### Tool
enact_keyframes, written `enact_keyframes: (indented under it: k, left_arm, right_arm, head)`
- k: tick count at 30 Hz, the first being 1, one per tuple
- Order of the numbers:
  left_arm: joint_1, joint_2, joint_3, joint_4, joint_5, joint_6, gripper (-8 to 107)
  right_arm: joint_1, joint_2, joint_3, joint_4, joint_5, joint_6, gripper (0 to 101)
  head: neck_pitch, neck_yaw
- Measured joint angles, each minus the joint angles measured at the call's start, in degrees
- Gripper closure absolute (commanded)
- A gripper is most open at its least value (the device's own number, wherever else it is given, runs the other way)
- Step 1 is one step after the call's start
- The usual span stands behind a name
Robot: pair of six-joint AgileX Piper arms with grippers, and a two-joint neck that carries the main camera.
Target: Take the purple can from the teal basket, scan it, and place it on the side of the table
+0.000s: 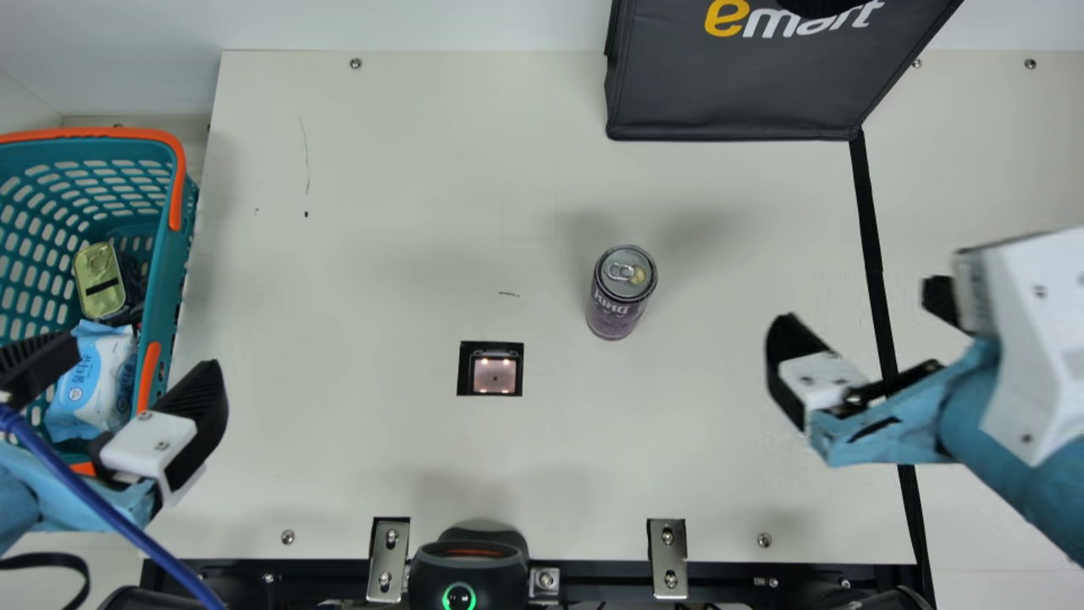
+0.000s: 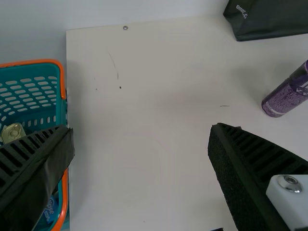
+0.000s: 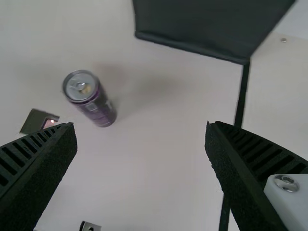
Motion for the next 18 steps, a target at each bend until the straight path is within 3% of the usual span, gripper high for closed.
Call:
enact_keyframes:
  k: [11, 18]
  left_arm:
    - [0.0, 0.0, 0.0, 0.0, 0.0, 0.0, 9]
    - [0.0, 0.0, 0.0, 0.0, 0.0, 0.0, 9]
  right_arm:
    - [-5.2, 9.4, -0.7, 13.2, 0.0, -12.8, 6]
    - [-7.0, 15.4, -1.1, 18.5, -0.2, -19.4, 6]
  head:
    - [0.0, 0.0]
    - [0.0, 0.0]
